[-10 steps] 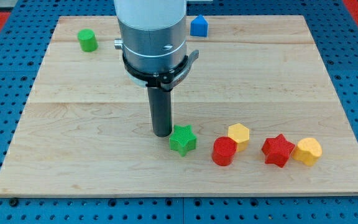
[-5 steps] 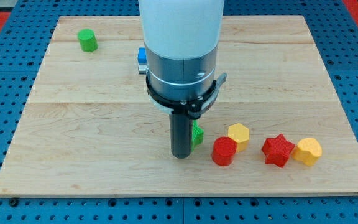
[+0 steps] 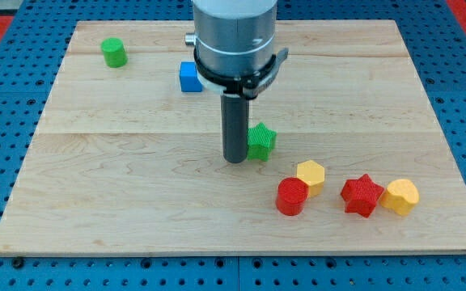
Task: Slide the green star vertical to the yellow hexagon
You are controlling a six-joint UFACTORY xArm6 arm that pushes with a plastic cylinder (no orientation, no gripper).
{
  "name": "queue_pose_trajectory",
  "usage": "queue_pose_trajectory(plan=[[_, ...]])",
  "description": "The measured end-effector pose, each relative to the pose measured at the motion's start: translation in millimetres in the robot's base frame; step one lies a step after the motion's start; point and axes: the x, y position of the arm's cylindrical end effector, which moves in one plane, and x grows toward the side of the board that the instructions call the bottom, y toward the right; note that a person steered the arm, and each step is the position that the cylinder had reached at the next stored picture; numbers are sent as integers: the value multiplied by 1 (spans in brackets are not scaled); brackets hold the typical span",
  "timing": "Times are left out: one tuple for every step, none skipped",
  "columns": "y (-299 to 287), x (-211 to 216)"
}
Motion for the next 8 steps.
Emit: queue_pose_trajectory(plan=[[0,0],[16,-6],[48,-23],[63,-36],[50,-34],[-3,-35],[0,-39],[1,-70]])
